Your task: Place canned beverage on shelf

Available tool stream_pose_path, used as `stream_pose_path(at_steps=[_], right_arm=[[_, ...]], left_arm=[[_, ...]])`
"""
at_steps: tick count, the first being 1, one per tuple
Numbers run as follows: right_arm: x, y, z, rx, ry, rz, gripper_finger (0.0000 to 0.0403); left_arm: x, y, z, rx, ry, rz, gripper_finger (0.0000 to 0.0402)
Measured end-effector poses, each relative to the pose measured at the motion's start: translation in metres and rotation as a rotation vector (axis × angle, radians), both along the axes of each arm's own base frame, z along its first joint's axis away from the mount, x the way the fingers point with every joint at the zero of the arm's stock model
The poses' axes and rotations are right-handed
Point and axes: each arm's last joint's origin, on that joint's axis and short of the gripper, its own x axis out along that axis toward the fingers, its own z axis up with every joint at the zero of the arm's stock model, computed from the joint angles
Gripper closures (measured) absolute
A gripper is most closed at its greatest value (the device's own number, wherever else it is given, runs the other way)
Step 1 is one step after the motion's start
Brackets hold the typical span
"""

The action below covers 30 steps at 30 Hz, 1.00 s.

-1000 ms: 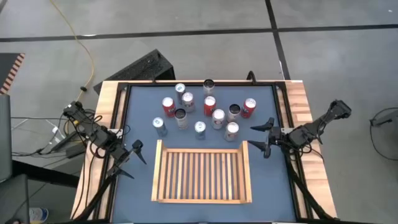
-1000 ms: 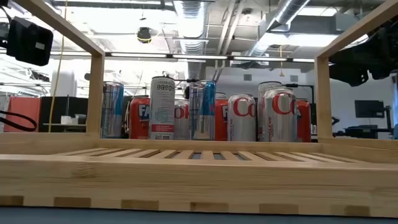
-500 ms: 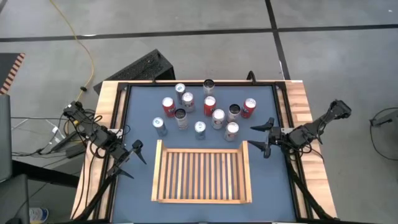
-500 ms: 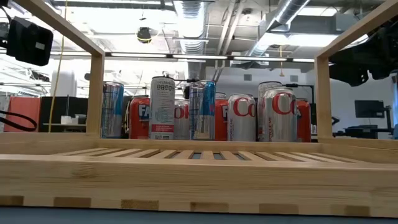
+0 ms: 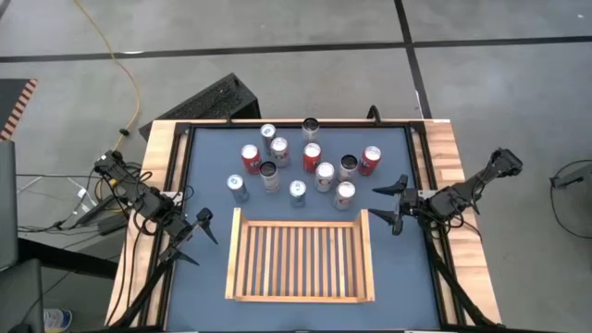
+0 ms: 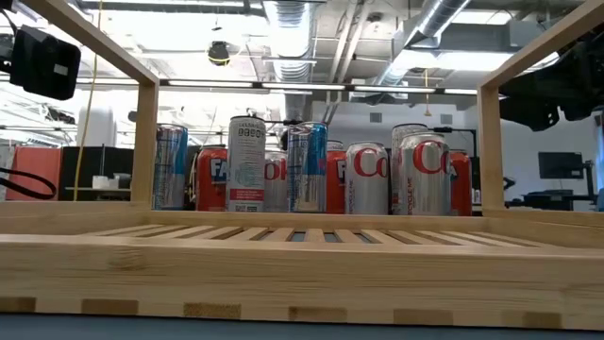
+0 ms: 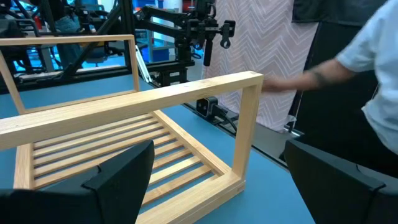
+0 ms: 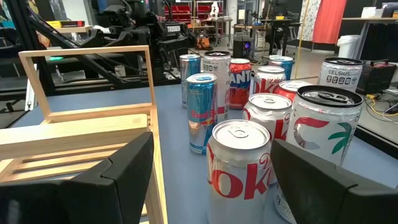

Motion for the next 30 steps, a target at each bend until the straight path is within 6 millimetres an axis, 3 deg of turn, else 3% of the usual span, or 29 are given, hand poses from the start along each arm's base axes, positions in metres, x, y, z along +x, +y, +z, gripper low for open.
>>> stream_pose_path(at_steps=[24,30], right_arm=[[0.0,-0.0014,0.0,-0.103,0.027,-0.027,0.0086],[0.0,-0.005,0.0012,0.033,-0.027,-0.125,0.0086]], left_arm=[[-0.0001,0.0001,0.0032,0.034,-0.068,0.002,0.0053],[0.0,0.0001,0.0029,0.13,-0.138,0.007,0.0053]])
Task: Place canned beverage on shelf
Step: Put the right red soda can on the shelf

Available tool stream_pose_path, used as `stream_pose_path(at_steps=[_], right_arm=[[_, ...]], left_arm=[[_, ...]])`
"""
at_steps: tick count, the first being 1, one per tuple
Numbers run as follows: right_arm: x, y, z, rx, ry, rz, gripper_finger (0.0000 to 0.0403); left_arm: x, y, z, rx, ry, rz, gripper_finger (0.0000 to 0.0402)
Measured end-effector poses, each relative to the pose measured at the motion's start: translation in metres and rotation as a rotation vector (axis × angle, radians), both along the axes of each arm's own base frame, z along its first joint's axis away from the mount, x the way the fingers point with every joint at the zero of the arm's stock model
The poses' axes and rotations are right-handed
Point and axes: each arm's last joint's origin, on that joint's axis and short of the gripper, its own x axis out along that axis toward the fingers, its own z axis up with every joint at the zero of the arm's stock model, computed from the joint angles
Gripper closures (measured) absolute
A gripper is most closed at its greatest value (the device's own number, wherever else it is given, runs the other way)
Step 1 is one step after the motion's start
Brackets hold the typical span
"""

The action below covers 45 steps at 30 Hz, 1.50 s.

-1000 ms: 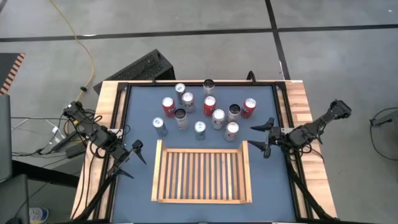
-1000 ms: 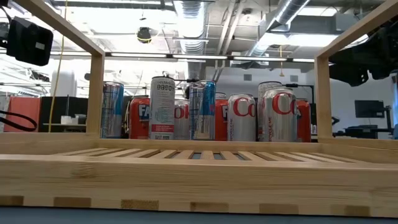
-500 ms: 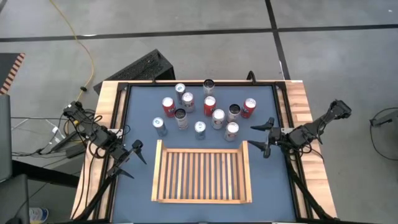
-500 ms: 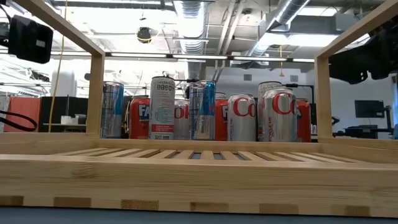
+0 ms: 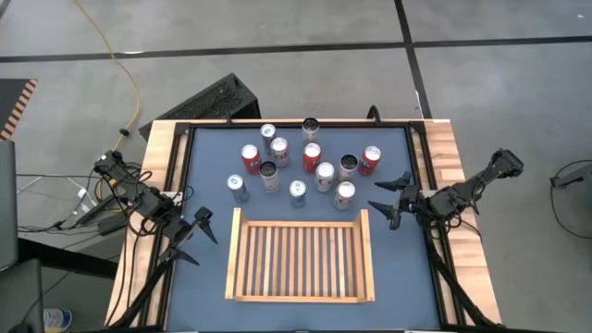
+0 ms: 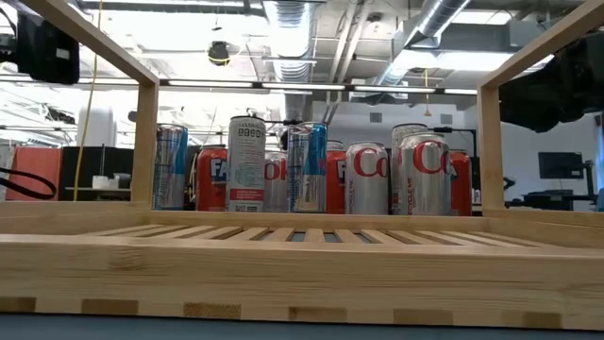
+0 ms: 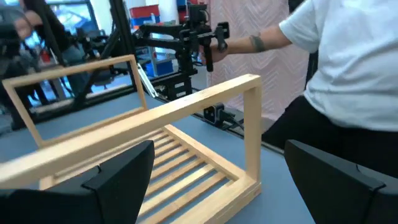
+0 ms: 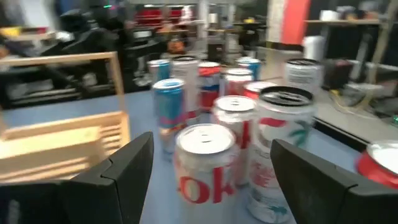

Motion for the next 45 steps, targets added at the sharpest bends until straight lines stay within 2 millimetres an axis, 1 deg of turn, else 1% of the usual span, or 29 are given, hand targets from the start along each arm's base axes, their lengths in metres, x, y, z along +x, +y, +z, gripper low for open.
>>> stream_pose_path(at_steps=[2,4,8,13,15,17,22,27,30,33,36,38,40,42,45], right_arm=[[0.0,-0.001,0.0,0.032,-0.015,-0.014,0.0086],[0.001,-0.002,0.001,0.106,-0.051,-0.029,0.0086],[0.001,-0.005,0.001,0.258,-0.126,-0.08,0.0086],[0.002,-0.01,0.001,0.321,-0.166,-0.134,0.0086],[0.003,-0.012,0.002,0.348,-0.185,-0.15,0.0086],[0.003,-0.013,0.002,0.375,-0.205,-0.165,0.0086],[0.003,-0.016,0.002,0.382,-0.214,-0.189,0.0086],[0.004,-0.018,0.002,0.38,-0.217,-0.208,0.0086],[0.004,-0.019,0.002,0.377,-0.221,-0.229,0.0086],[0.003,-0.022,0.003,0.37,-0.232,-0.276,0.0086],[0.003,-0.025,0.005,0.367,-0.232,-0.305,0.0086],[0.003,-0.027,0.016,0.376,-0.269,-0.305,0.0086],[0.002,-0.028,0.033,0.336,-0.286,-0.303,0.0086],[-0.001,-0.029,0.055,0.274,-0.292,-0.284,0.0086],[-0.007,-0.031,0.097,0.165,-0.294,-0.291,0.0086]], left_arm=[[0.0,0.0,0.001,0.034,-0.044,0.022,0.0053],[0.0,0.001,0.005,0.023,-0.084,0.045,0.0053],[0.0,0.002,0.012,-0.035,-0.134,0.054,0.0053],[-0.002,0.003,0.023,-0.137,-0.193,0.044,0.0053],[-0.003,0.003,0.024,-0.178,-0.18,0.003,0.0053],[-0.005,0.001,0.025,-0.158,-0.203,-0.085,0.0053],[-0.007,-0.001,0.026,-0.122,-0.258,-0.182,0.0053],[-0.008,-0.001,0.028,-0.134,-0.281,-0.193,0.0053],[-0.008,0.0,0.029,-0.135,-0.288,-0.169,0.0053],[-0.009,0.003,0.037,-0.23,-0.328,-0.123,0.0053],[-0.013,0.01,0.051,-0.404,-0.395,-0.033,0.0053],[-0.014,0.014,0.056,-0.492,-0.403,0.043,0.0053],[-0.014,0.016,0.059,-0.515,-0.371,0.097,0.0053],[-0.012,0.017,0.062,-0.507,-0.325,0.142,0.0053],[-0.012,0.019,0.067,-0.495,-0.273,0.216,0.0053]])
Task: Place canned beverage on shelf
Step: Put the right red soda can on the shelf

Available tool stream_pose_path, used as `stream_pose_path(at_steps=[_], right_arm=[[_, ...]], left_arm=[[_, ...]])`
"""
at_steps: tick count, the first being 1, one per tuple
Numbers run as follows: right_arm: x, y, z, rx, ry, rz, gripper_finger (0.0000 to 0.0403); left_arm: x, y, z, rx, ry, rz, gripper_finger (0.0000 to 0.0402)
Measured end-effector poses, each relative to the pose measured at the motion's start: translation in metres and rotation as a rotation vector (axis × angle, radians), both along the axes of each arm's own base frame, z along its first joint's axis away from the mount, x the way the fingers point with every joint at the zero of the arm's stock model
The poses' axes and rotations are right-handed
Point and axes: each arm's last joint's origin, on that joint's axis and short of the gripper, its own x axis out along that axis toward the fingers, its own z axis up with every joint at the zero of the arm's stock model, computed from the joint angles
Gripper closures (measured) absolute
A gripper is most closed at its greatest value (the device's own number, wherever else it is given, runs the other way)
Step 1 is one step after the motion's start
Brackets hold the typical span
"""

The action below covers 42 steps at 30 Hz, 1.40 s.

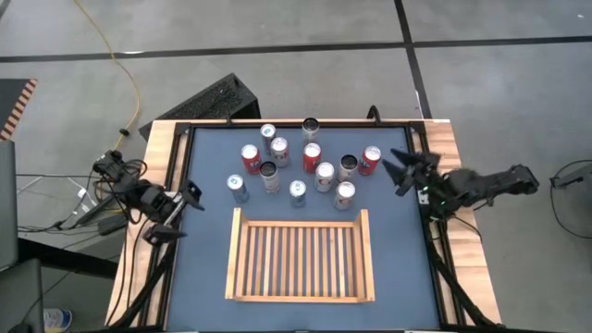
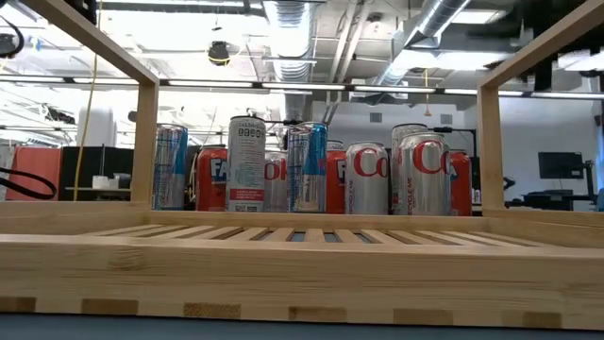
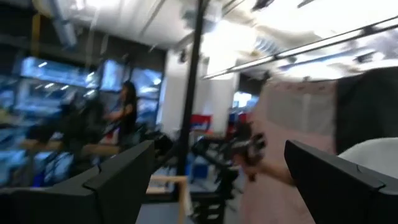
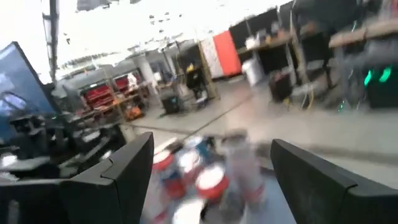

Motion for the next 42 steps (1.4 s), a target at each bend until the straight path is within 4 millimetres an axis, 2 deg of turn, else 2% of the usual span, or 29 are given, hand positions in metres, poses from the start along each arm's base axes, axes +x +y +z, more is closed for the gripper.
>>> stream_pose_path(at_steps=[4,8,14,19,24,30,35,42], right_arm=[[0.002,-0.001,0.044,-0.124,0.152,-0.083,0.0086],[0.015,0.001,0.075,-0.153,0.339,-0.193,0.0086],[0.029,-0.002,0.113,-0.069,0.496,-0.233,0.0086],[0.041,-0.017,0.132,0.103,0.7,-0.252,0.0086],[0.059,-0.043,0.129,0.336,0.951,-0.251,0.0086],[0.087,-0.08,0.107,0.529,1.121,-0.121,0.0086],[0.102,-0.11,0.09,0.57,1.213,-0.032,0.0084],[0.118,-0.133,0.066,0.641,1.31,0.063,0.0051]], left_arm=[[-0.002,0.005,0.008,-0.033,0.014,0.088,0.0053],[-0.004,0.01,0.016,-0.09,0.053,0.191,0.0053],[-0.006,0.017,0.025,-0.164,0.172,0.303,0.0053],[-0.009,0.02,0.03,-0.157,0.214,0.325,0.0053],[-0.01,0.021,0.031,-0.133,0.223,0.339,0.0053],[-0.009,0.021,0.031,-0.13,0.223,0.34,0.0053],[-0.009,0.02,0.029,-0.126,0.242,0.336,0.0053],[-0.007,0.019,0.024,-0.118,0.285,0.329,0.0053]])
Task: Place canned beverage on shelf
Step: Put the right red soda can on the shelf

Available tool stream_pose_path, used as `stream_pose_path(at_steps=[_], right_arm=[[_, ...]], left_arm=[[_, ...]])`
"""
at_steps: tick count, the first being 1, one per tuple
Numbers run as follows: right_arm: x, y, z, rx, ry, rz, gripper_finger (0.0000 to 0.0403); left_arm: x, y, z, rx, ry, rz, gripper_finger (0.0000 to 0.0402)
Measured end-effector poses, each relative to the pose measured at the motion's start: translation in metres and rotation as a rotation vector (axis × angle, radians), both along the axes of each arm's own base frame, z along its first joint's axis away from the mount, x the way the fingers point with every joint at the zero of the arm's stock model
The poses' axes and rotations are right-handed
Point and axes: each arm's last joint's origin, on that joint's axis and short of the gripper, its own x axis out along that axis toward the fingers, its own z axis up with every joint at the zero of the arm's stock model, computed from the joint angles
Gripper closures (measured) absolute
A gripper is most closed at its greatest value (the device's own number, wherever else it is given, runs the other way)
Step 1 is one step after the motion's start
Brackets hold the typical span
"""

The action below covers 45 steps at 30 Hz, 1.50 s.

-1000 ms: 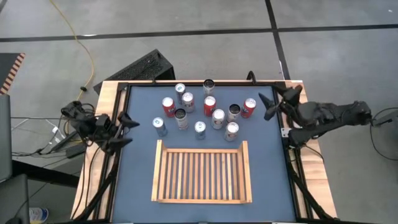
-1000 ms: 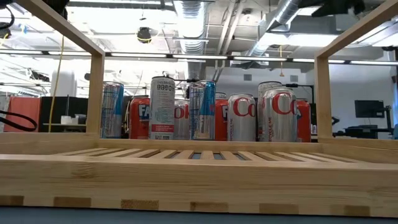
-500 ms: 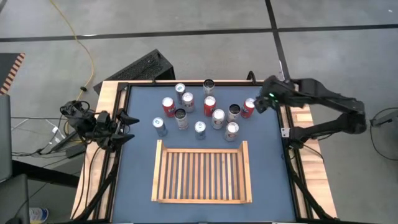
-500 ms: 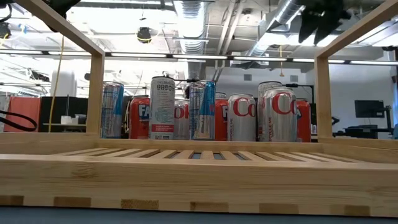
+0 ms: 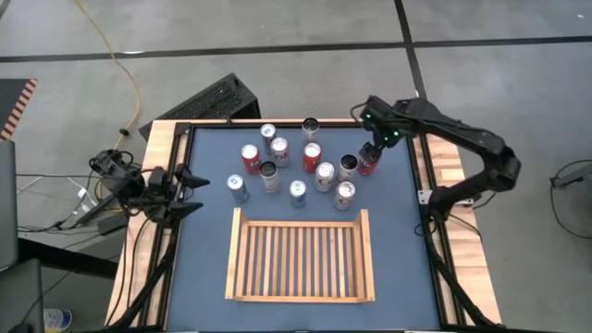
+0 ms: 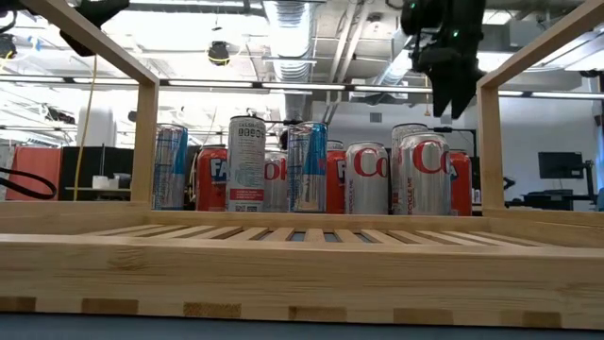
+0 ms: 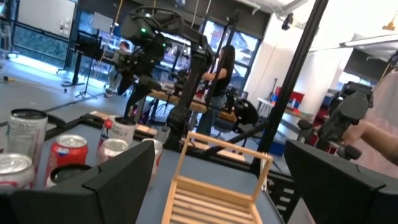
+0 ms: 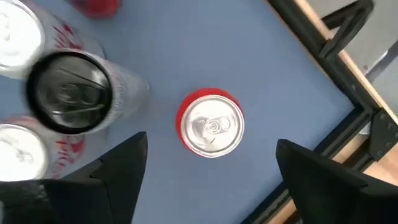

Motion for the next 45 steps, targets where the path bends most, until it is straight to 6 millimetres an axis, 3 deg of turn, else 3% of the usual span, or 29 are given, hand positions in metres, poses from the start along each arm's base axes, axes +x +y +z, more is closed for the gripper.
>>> stream_pose_path(at_steps=[10,20,33,36,45], right_arm=[[0.015,-0.012,-0.027,0.092,0.128,0.025,0.0022],[0.007,-0.036,-0.049,0.122,0.114,0.0,0.0023],[0.006,-0.035,-0.079,0.113,0.067,0.027,0.0024],[0.006,-0.036,-0.084,0.094,0.061,0.021,0.0037],[0.003,-0.034,-0.088,0.111,0.095,0.012,0.0132]], left_arm=[[0.0,0.0,-0.002,0.0,0.016,-0.003,0.0053],[0.001,0.0,-0.002,-0.003,0.017,-0.004,0.0053],[0.001,0.001,-0.002,-0.008,0.029,0.047,0.0053],[0.001,0.001,-0.002,-0.014,0.028,0.046,0.0053],[0.001,0.001,-0.002,-0.015,0.028,0.045,0.0053]])
